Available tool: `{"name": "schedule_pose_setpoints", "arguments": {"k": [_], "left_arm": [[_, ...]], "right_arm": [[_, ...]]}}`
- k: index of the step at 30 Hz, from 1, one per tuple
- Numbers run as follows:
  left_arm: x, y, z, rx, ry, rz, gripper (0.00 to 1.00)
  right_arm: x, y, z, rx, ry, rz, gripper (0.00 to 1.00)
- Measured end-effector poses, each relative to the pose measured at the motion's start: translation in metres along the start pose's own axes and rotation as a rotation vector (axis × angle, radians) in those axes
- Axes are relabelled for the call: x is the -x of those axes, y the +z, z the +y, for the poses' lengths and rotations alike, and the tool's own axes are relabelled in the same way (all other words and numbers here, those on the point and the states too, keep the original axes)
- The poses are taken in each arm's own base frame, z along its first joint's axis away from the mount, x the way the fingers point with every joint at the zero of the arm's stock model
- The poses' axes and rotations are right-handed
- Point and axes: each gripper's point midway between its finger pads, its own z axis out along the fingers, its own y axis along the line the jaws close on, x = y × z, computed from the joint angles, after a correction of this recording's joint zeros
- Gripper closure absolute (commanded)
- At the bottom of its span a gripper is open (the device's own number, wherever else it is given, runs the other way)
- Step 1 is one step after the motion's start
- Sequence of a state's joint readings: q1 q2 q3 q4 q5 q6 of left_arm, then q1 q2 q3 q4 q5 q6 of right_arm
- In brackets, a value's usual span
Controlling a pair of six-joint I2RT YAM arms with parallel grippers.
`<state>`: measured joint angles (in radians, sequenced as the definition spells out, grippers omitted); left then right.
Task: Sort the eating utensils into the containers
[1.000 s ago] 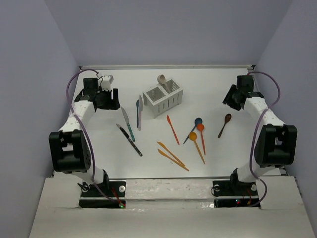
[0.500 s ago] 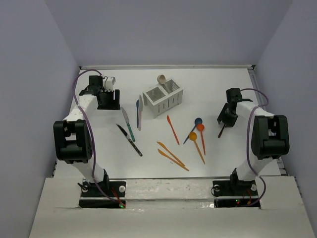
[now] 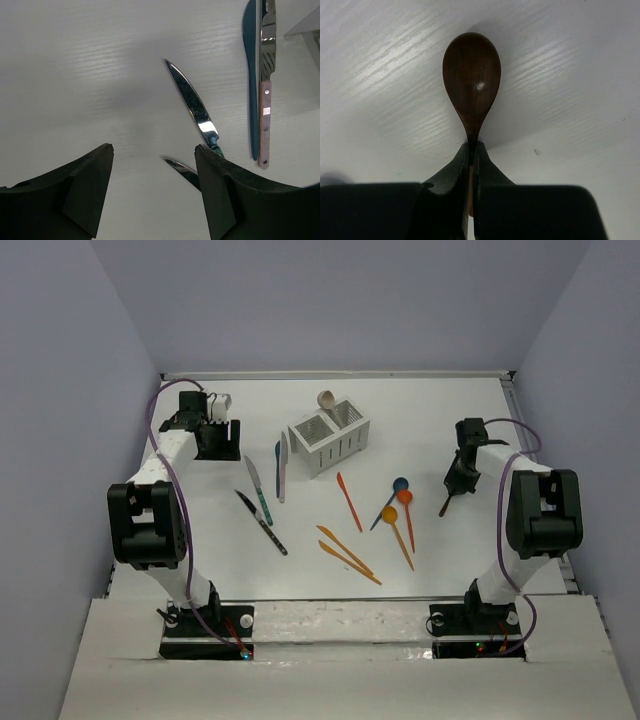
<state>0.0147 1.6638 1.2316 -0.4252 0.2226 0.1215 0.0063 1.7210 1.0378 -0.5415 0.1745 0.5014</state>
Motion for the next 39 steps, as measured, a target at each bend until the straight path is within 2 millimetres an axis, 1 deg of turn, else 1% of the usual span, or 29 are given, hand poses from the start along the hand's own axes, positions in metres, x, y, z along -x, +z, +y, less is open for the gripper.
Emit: {"name": "schedule_pose_setpoints", "arguments": {"k": [4, 5, 7, 9, 10, 11, 12, 13, 14, 16, 17, 19, 21, 22, 23, 24, 26, 27, 28, 30, 32, 33, 35, 39], "left_arm": [[0.0, 0.0, 0.004, 0.019, 0.003, 0.001, 0.21], [0.0, 0.0, 0.005, 0.024, 0.002, 0.0, 0.21], [0.0, -0.001, 0.007, 0.029, 0.0, -0.001, 0.2], [0.001, -0.001, 0.01, 0.036, -0.004, -0.005, 0.2], [0.001, -0.001, 0.011, 0.037, -0.005, -0.007, 0.2], [0.002, -0.001, 0.013, 0.042, -0.009, -0.012, 0.2], [0.003, -0.002, 0.015, 0.045, -0.006, -0.014, 0.2], [0.004, -0.003, 0.017, 0.05, -0.004, -0.018, 0.19], [0.005, -0.003, 0.017, 0.052, -0.001, -0.022, 0.19], [0.008, -0.008, 0.022, 0.072, 0.006, -0.038, 0.19], [0.011, -0.012, 0.023, 0.078, 0.01, -0.05, 0.19], [0.014, -0.019, 0.027, 0.094, 0.014, -0.076, 0.18], [0.015, -0.025, 0.029, 0.105, 0.017, -0.096, 0.18], [0.015, -0.03, 0.03, 0.11, 0.018, -0.107, 0.17], [0.014, -0.034, 0.032, 0.117, 0.019, -0.115, 0.16], [0.013, -0.036, 0.033, 0.121, 0.018, -0.119, 0.15], [0.011, -0.04, 0.036, 0.131, 0.016, -0.126, 0.14], [0.008, -0.041, 0.039, 0.138, 0.013, -0.125, 0.15], [0.007, -0.042, 0.04, 0.142, 0.01, -0.126, 0.14], [0.004, -0.042, 0.043, 0.148, 0.007, -0.124, 0.14], [0.001, -0.042, 0.046, 0.155, 0.003, -0.12, 0.14], [-0.001, -0.042, 0.047, 0.16, 0.001, -0.12, 0.14], [-0.003, -0.043, 0.049, 0.164, -0.001, -0.118, 0.14], [-0.002, -0.044, 0.052, 0.172, -0.003, -0.126, 0.14]], "right_arm": [[0.004, -0.002, 0.0, 0.01, -0.058, -0.012, 1.0], [0.009, -0.004, 0.003, 0.025, -0.078, -0.024, 1.0], [0.025, -0.013, 0.018, 0.096, -0.134, -0.08, 1.0], [0.053, -0.038, 0.043, 0.194, -0.206, -0.201, 1.0], [0.07, -0.057, 0.061, 0.248, -0.251, -0.287, 1.0], [0.087, -0.082, 0.083, 0.31, -0.297, -0.385, 1.0], [0.11, -0.125, 0.123, 0.419, -0.374, -0.537, 1.0], [0.117, -0.144, 0.139, 0.463, -0.39, -0.593, 1.0], [0.124, -0.169, 0.161, 0.525, -0.436, -0.672, 1.0], [0.134, -0.242, 0.224, 0.715, -0.529, -0.873, 1.0], [0.137, -0.271, 0.249, 0.798, -0.561, -0.959, 1.0], [0.131, -0.308, 0.287, 0.921, -0.61, -1.058, 1.0], [0.126, -0.32, 0.313, 0.986, -0.647, -1.101, 1.0], [0.125, -0.316, 0.329, 1.01, -0.663, -1.115, 1.0], [0.124, -0.31, 0.338, 1.02, -0.675, -1.116, 1.0], [0.123, -0.298, 0.346, 1.024, -0.685, -1.105, 1.0], [0.115, -0.263, 0.361, 1.028, -0.714, -1.06, 1.0], [0.108, -0.238, 0.369, 1.026, -0.73, -1.022, 1.0], [0.104, -0.226, 0.372, 1.023, -0.74, -0.999, 1.0], [0.092, -0.191, 0.377, 1.01, -0.764, -0.934, 1.0], [0.082, -0.171, 0.376, 1.0, -0.779, -0.888, 1.0], [0.077, -0.163, 0.373, 0.996, -0.784, -0.871, 1.0], [0.073, -0.159, 0.373, 1.001, -0.789, -0.869, 1.0], [0.062, -0.146, 0.368, 1.005, -0.801, -0.847, 1.0]]}}
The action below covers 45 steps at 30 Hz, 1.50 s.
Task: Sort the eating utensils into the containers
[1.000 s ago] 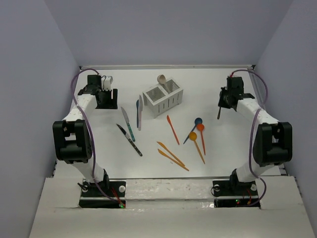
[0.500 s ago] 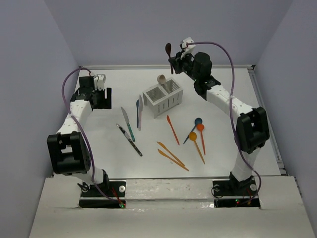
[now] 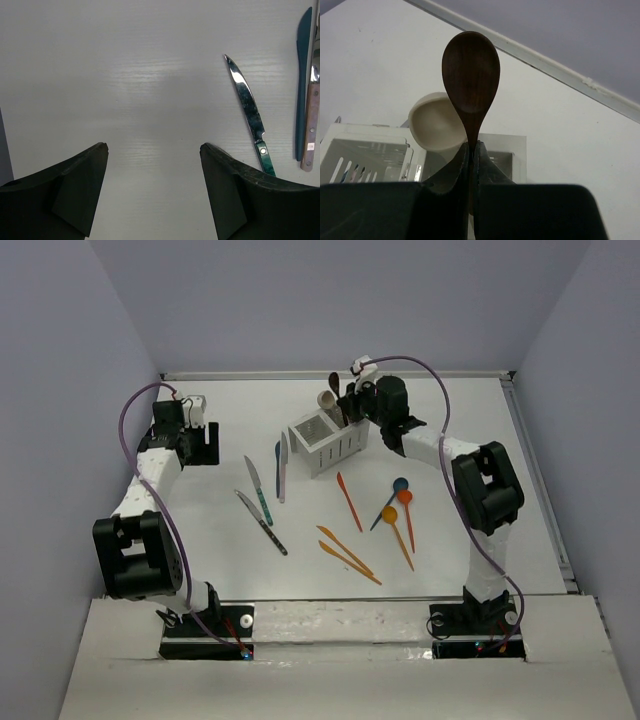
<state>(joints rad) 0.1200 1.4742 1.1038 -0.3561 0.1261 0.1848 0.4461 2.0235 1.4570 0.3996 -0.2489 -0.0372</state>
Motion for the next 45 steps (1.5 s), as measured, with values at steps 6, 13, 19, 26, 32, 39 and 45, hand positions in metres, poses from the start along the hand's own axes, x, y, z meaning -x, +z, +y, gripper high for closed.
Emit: {"name": "schedule_pose_setpoints", "arguments": {"k": [6, 13, 19, 26, 32, 39, 45], "left_arm": [[0.0, 0.0, 0.001, 0.004, 0.002, -0.001, 0.14], [0.002, 0.0, 0.002, 0.012, 0.003, -0.007, 0.14], [0.002, 0.0, 0.003, 0.013, 0.01, -0.008, 0.14], [0.0, 0.003, 0.005, 0.022, 0.027, -0.02, 0.14], [-0.024, -0.018, -0.003, -0.005, 0.073, -0.032, 0.08], [-0.014, -0.073, -0.008, -0.013, 0.211, -0.165, 0.07], [-0.023, -0.077, -0.007, -0.002, 0.238, -0.165, 0.07]], "right_arm": [[-0.031, -0.007, 0.004, 0.008, 0.021, 0.063, 0.51], [0.021, -0.029, 0.005, -0.015, 0.009, -0.01, 0.48], [0.121, -0.097, 0.007, -0.106, 0.043, -0.125, 0.46], [0.065, -0.176, 0.007, -0.265, 0.215, 0.114, 0.48], [-0.101, -0.254, 0.023, -0.399, 0.39, 0.482, 0.49], [-0.11, -0.313, 0.037, -0.441, 0.468, 0.433, 0.48], [-0.099, -0.31, 0.036, -0.451, 0.481, 0.459, 0.47]]}}
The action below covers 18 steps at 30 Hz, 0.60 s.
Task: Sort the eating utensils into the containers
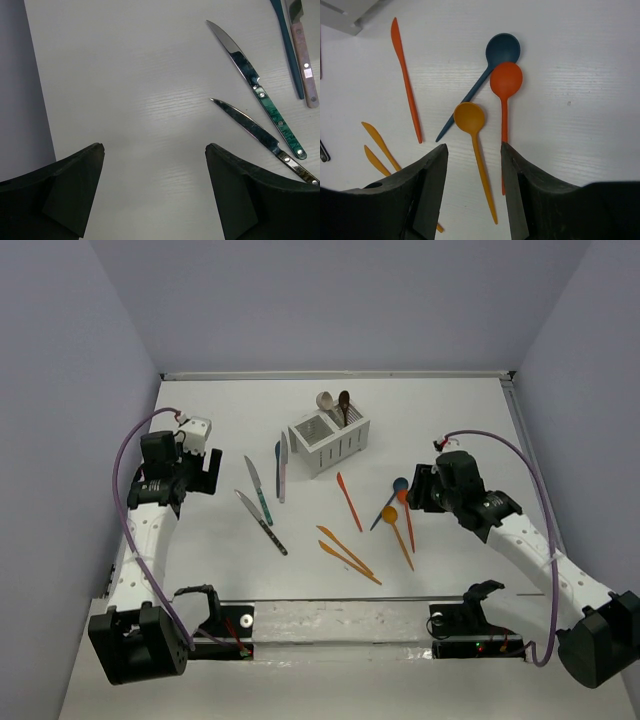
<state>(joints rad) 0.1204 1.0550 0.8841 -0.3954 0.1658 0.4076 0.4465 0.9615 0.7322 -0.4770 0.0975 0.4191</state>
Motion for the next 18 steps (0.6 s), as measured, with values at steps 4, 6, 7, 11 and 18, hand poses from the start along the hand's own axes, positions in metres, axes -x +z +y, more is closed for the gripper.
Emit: {"name": "schedule_pose_setpoints", "arguments": {"k": [4, 6, 7, 11, 18], "left_arm": [[-0.007, -0.002, -0.002, 0.009, -0.015, -0.006, 0.1], [-0.008, 0.001, -0.003, 0.012, -0.022, -0.016, 0.1], [-0.011, 0.002, -0.003, 0.012, -0.023, -0.012, 0.1], [-0.03, 0.009, -0.006, 0.023, -0.025, 0.008, 0.08], [-0.027, 0.003, 0.002, 0.077, -0.018, -0.021, 0.07]], "right_arm": [[-0.012, 0.007, -0.004, -0.038, -0.009, 0.088, 0.48], [-0.02, 0.008, -0.008, -0.056, -0.009, 0.124, 0.5], [-0.022, 0.007, -0.009, -0.062, -0.007, 0.134, 0.5], [-0.023, 0.005, -0.009, -0.064, 0.009, 0.131, 0.55], [-0.035, 0.011, -0.016, -0.079, 0.012, 0.139, 0.6]]}}
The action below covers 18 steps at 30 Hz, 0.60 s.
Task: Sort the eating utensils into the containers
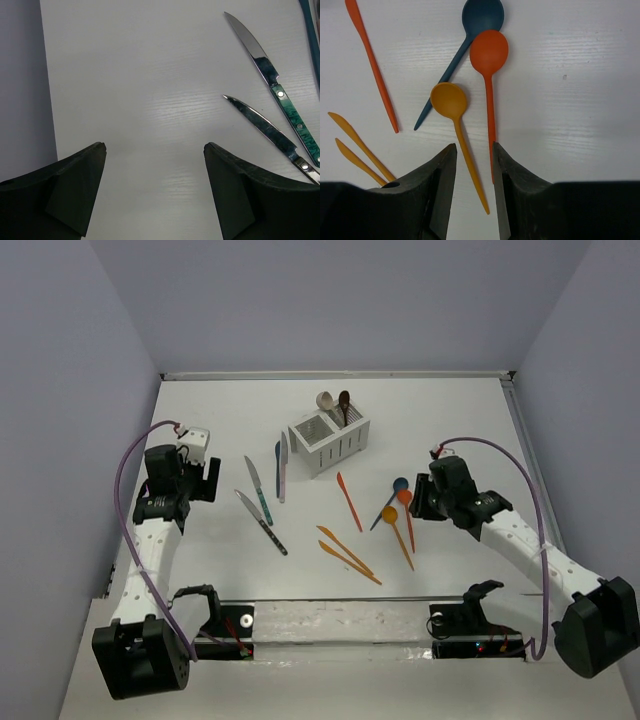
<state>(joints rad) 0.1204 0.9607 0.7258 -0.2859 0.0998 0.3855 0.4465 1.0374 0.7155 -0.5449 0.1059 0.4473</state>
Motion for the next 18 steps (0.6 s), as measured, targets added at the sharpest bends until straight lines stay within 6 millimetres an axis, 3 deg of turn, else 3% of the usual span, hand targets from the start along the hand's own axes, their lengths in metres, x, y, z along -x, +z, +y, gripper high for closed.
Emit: {"name": "schedule_pose_setpoints", "arguments": {"k": [4, 11, 18], "left_arm": [[0.0, 0.001, 0.004, 0.026, 0.006, -0.009, 0.07], [-0.006, 0.0, 0.004, 0.034, 0.014, -0.001, 0.04], [0.006, -0.019, 0.008, 0.066, 0.038, -0.089, 0.02]], "right_arm": [[0.0, 0.019, 0.001, -0.007, -0.008, 0.009, 0.58], [-0.027, 0.064, -0.015, -0.13, -0.05, 0.167, 0.6], [-0.014, 0.072, -0.015, -0.165, -0.055, 0.156, 0.62]]}}
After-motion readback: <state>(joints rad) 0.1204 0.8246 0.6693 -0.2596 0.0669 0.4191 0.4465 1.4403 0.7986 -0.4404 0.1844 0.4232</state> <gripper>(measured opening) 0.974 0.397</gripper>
